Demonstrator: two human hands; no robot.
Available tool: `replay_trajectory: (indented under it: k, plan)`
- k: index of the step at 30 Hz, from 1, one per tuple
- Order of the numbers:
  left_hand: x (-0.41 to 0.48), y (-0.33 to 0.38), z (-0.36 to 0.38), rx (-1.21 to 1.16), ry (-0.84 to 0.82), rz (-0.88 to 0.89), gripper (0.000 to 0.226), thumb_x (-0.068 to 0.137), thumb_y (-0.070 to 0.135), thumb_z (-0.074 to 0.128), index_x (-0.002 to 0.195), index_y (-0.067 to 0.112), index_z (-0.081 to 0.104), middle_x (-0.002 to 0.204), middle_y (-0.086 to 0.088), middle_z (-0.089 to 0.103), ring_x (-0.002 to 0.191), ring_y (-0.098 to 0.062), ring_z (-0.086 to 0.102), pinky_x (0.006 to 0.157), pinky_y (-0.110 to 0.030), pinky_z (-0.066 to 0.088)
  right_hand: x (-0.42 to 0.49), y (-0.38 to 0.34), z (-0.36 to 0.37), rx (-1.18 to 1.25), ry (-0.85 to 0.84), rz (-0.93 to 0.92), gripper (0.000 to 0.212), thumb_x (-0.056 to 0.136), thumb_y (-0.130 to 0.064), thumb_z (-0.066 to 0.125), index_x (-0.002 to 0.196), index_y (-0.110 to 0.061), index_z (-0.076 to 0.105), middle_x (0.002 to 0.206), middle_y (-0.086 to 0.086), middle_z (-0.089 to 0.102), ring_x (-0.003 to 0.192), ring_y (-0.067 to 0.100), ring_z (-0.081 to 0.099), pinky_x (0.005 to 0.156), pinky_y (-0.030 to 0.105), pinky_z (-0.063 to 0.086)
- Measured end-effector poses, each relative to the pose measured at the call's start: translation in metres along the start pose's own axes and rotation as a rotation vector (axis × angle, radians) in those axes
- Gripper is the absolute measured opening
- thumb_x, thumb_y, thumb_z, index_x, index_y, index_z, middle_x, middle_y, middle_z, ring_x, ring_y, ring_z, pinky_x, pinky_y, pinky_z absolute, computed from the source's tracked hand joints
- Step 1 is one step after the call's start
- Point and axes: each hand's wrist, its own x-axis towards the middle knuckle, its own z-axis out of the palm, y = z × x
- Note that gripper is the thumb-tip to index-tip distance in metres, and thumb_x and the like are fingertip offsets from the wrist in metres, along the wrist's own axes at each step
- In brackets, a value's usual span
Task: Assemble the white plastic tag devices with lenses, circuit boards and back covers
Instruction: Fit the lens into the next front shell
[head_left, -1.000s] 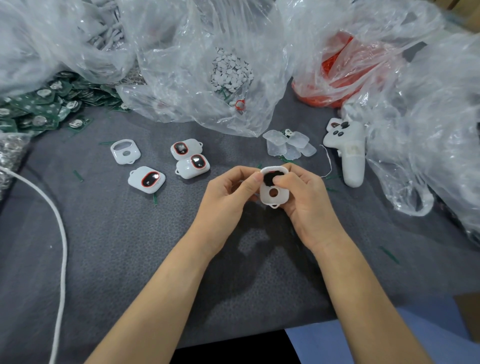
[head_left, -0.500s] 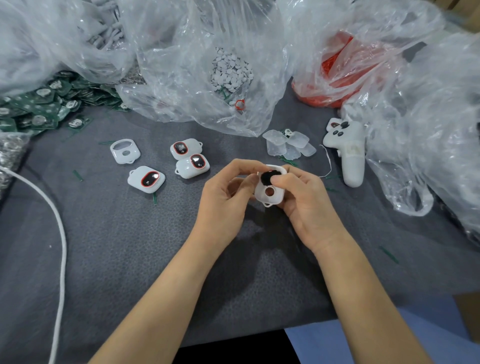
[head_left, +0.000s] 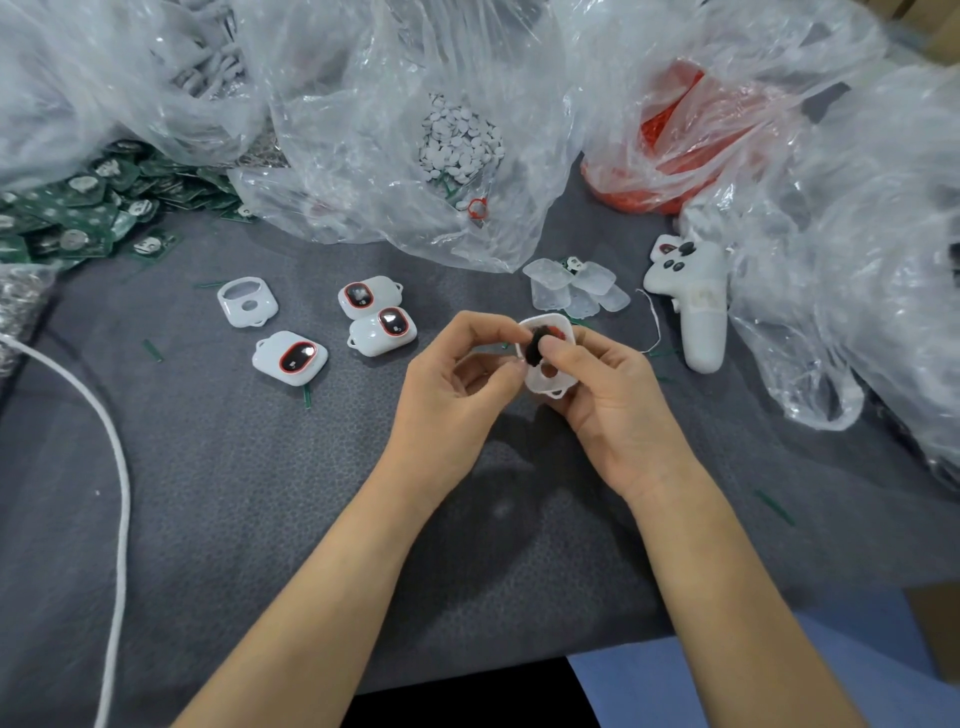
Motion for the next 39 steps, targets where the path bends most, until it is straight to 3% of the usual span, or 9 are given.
replay_trajectory:
  k: [4, 8, 11, 15, 19, 22, 25, 32, 39]
  plan:
    - [-0.0018, 0.0003, 0.0013, -0.013, -0.013, 0.015, 0.033, 0.085, -0.012, 0.059, 0.099, 0.018, 0.058, 0.100, 0.007, 0.066, 0.087, -0.007, 0.063, 0.082, -0.020, 0.050, -0.0019, -0.0020, 0.0009, 0.009, -0.022, 0.016, 0.024, 0.075, -0.018, 0.061, 0.093, -0.006, 0.068, 0.083, 0.005, 0.068, 0.083, 0.019, 0.059, 0.084, 0.034, 0.047]
    - [-0.0033, 0.0016, 0.0010, -0.006, -0.005, 0.006, 0.041, 0.083, -0.003, 0.062, 0.110, 0.027, 0.057, 0.109, 0.003, 0.066, 0.088, -0.013, 0.064, 0.080, -0.022, 0.050, -0.0024, -0.0013, 0.0015, 0.020, -0.017, 0.070, 0.031, 0.078, -0.018, 0.060, 0.103, -0.001, 0.065, 0.104, 0.023, 0.063, 0.103, 0.036, 0.052, 0.105, 0.053, 0.036]
    - [-0.0034, 0.0026, 0.0003, 0.031, -0.010, 0.023, 0.043, 0.085, -0.007, 0.061, 0.111, 0.027, 0.060, 0.107, 0.012, 0.067, 0.088, -0.013, 0.064, 0.081, -0.024, 0.052, -0.0025, -0.0017, 0.0011, 0.024, -0.042, 0.110, 0.039, 0.079, -0.016, 0.060, 0.114, 0.002, 0.061, 0.126, 0.036, 0.053, 0.116, 0.042, 0.052, 0.109, 0.053, 0.033]
    - [-0.0038, 0.0032, 0.0010, 0.059, -0.018, 0.027, 0.041, 0.085, -0.006, 0.060, 0.109, 0.028, 0.062, 0.103, 0.011, 0.068, 0.087, -0.015, 0.064, 0.081, -0.025, 0.053, -0.0010, -0.0003, -0.0001, 0.033, -0.059, 0.124, 0.046, 0.081, -0.013, 0.059, 0.122, 0.007, 0.055, 0.131, 0.036, 0.049, 0.126, 0.048, 0.045, 0.111, 0.055, 0.033]
    - [-0.0036, 0.0025, 0.0017, 0.059, 0.001, 0.023, 0.036, 0.086, -0.006, 0.058, 0.107, 0.023, 0.063, 0.099, 0.005, 0.070, 0.084, -0.018, 0.066, 0.079, -0.023, 0.052, -0.0002, 0.0000, -0.0006, 0.056, -0.066, 0.130, 0.047, 0.078, -0.013, 0.060, 0.119, 0.008, 0.054, 0.124, 0.036, 0.053, 0.118, 0.046, 0.049, 0.106, 0.050, 0.039]
    - [-0.0038, 0.0024, 0.0018, 0.062, 0.016, 0.032, 0.033, 0.086, -0.003, 0.058, 0.105, 0.023, 0.063, 0.095, 0.008, 0.070, 0.082, -0.014, 0.065, 0.079, -0.026, 0.053, 0.0001, -0.0009, 0.0004, 0.072, -0.084, 0.113, 0.034, 0.072, -0.012, 0.061, 0.104, 0.001, 0.060, 0.104, 0.023, 0.060, 0.099, 0.032, 0.055, 0.089, 0.035, 0.051]
    - [-0.0040, 0.0023, 0.0027, 0.066, 0.032, 0.042, 0.032, 0.084, 0.000, 0.057, 0.104, 0.024, 0.064, 0.095, 0.011, 0.069, 0.081, -0.010, 0.064, 0.079, -0.025, 0.052, -0.0001, -0.0005, 0.0010, 0.065, -0.091, 0.091, 0.028, 0.068, -0.010, 0.061, 0.095, -0.002, 0.061, 0.093, 0.015, 0.063, 0.088, 0.023, 0.059, 0.079, 0.030, 0.055]
    - [-0.0048, 0.0018, 0.0033, 0.060, 0.049, 0.060, 0.028, 0.087, -0.002, 0.060, 0.101, 0.022, 0.064, 0.093, 0.013, 0.070, 0.081, -0.008, 0.066, 0.077, -0.020, 0.051, -0.0001, 0.0006, -0.0005, 0.033, -0.087, 0.072, 0.024, 0.068, -0.014, 0.064, 0.090, -0.006, 0.062, 0.090, 0.013, 0.063, 0.086, 0.023, 0.057, 0.078, 0.031, 0.050]
    - [-0.0033, 0.0004, 0.0037, 0.063, 0.079, 0.050, 0.027, 0.089, -0.007, 0.059, 0.095, 0.020, 0.064, 0.090, 0.014, 0.070, 0.086, -0.005, 0.066, 0.079, -0.018, 0.050, 0.0010, 0.0022, -0.0011, 0.054, -0.125, 0.059, 0.022, 0.070, -0.010, 0.063, 0.091, -0.006, 0.060, 0.082, 0.004, 0.066, 0.077, 0.013, 0.063, 0.073, 0.024, 0.053]
